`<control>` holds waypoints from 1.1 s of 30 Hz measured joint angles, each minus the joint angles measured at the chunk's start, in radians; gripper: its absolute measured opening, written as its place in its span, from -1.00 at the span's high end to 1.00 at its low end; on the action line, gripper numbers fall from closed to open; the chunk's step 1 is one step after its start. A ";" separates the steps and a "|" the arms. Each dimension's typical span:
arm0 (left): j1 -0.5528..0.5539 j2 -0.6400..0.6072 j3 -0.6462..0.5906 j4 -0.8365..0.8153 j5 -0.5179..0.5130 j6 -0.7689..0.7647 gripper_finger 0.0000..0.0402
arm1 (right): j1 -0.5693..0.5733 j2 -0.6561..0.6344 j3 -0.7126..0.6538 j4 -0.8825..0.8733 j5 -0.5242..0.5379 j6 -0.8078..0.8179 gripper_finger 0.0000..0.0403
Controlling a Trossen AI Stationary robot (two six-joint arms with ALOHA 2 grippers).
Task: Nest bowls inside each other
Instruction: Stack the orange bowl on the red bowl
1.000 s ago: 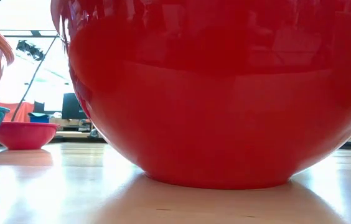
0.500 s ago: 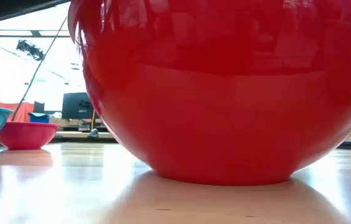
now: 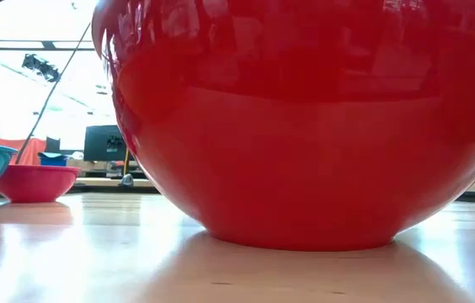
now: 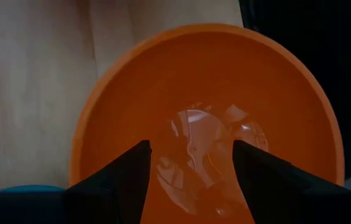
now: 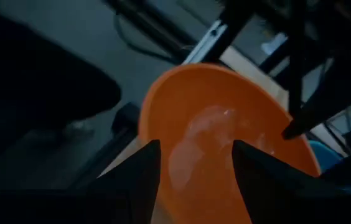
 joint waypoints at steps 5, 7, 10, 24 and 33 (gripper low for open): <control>0.000 0.000 0.000 -0.009 -0.005 0.001 -0.15 | -0.041 0.027 -0.006 -0.021 0.085 0.029 -0.02; 0.000 0.000 0.000 -0.012 -0.005 0.001 -0.15 | -0.061 0.027 -0.004 -0.023 0.077 0.050 -0.02; 0.000 0.000 0.000 -0.026 -0.005 0.001 -0.15 | -0.082 0.023 -0.002 -0.088 0.056 0.074 -0.02; 0.000 0.000 -0.001 -0.030 -0.005 0.000 -0.15 | -0.091 0.018 0.014 -0.296 0.118 0.073 -0.02; 0.000 0.000 -0.001 -0.030 -0.005 0.001 -0.15 | -0.108 0.012 0.081 -0.430 0.167 0.119 -0.01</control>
